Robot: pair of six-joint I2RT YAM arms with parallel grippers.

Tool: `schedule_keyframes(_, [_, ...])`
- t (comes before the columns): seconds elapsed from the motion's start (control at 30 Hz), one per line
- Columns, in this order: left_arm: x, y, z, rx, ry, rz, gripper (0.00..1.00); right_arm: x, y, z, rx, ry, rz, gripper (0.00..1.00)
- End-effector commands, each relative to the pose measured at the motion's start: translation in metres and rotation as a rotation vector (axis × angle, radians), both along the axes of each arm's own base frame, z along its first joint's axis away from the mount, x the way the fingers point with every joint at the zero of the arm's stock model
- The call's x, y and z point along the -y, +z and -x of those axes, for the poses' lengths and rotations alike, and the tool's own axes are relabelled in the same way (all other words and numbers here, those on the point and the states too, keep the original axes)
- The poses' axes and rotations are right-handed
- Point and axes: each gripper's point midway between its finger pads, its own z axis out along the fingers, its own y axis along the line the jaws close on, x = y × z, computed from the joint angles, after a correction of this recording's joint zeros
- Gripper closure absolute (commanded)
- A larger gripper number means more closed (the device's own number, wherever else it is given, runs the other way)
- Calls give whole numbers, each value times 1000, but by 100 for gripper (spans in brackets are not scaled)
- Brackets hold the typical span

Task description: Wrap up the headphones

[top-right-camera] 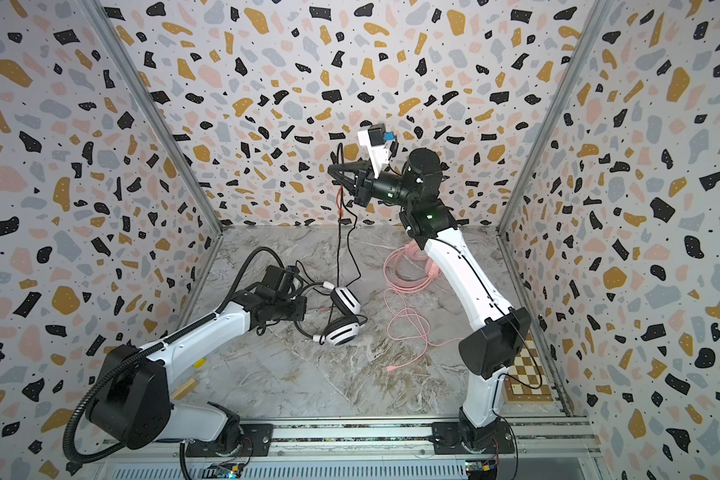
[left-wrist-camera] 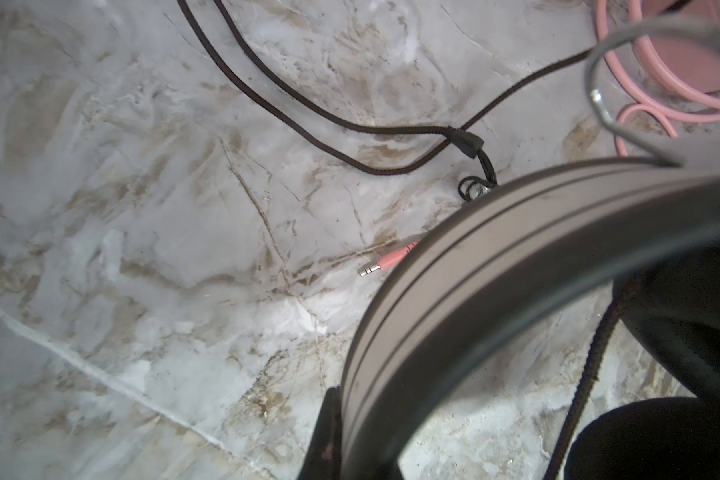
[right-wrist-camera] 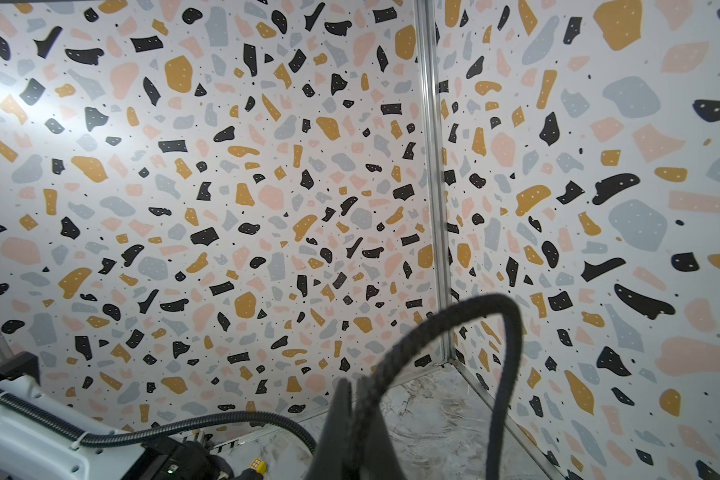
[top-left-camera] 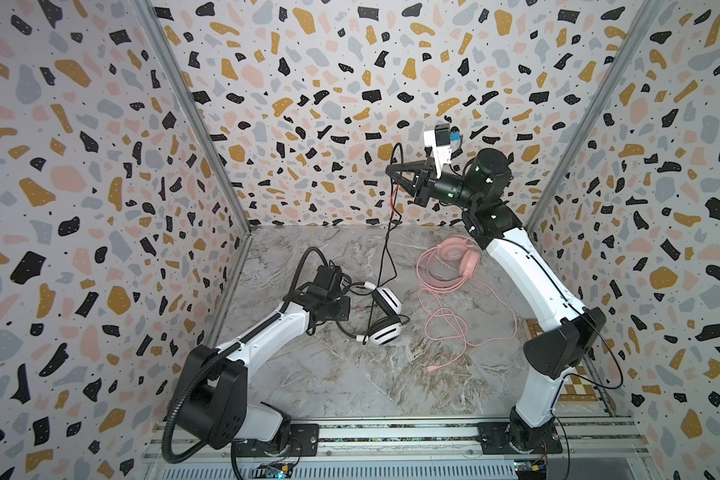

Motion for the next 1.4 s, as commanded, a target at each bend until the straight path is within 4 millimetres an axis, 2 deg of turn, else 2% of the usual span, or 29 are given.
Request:
schedule_keyframes(0.0, [-8, 27, -27, 94, 103, 46, 100, 19, 41, 47, 146, -6, -65, 100])
schedule_keyframes(0.17, [-41, 44, -46, 173, 265, 135, 100, 26, 29, 93, 129, 14, -87, 100])
schedule_keyframes(0.27, [-65, 54, -58, 231, 381, 201, 100, 27, 10, 120, 74, 60, -111, 100])
schedule_keyframes(0.37, [-91, 66, -67, 271, 479, 169, 100, 23, -13, 146, 14, 106, -110, 100])
schedule_keyframes(0.43, [-116, 71, -70, 295, 592, 159, 100, 25, -29, 159, -39, 120, -113, 100])
schedule_keyframes(0.53, [-143, 80, -75, 329, 725, 222, 100, 29, -62, 170, -131, 118, -116, 100])
schedule_keyframes(0.67, [-163, 95, -84, 388, 853, 319, 100, 27, -104, 176, -249, 150, -83, 100])
schedule_keyframes(1.0, [-181, 140, -118, 574, 1039, 603, 100, -2, -166, 210, -361, 289, 50, 100])
schedule_keyframes(1.1, [-160, 158, -134, 572, 937, 708, 100, -6, -187, 204, -382, 260, 93, 100])
schedule_keyframes(1.17, [-147, 164, -137, 554, 886, 757, 100, -8, -200, 194, -389, 217, 111, 100])
schedule_keyframes(1.37, [-128, 185, -117, 577, 780, 796, 100, -15, -213, 169, -388, 195, 101, 100])
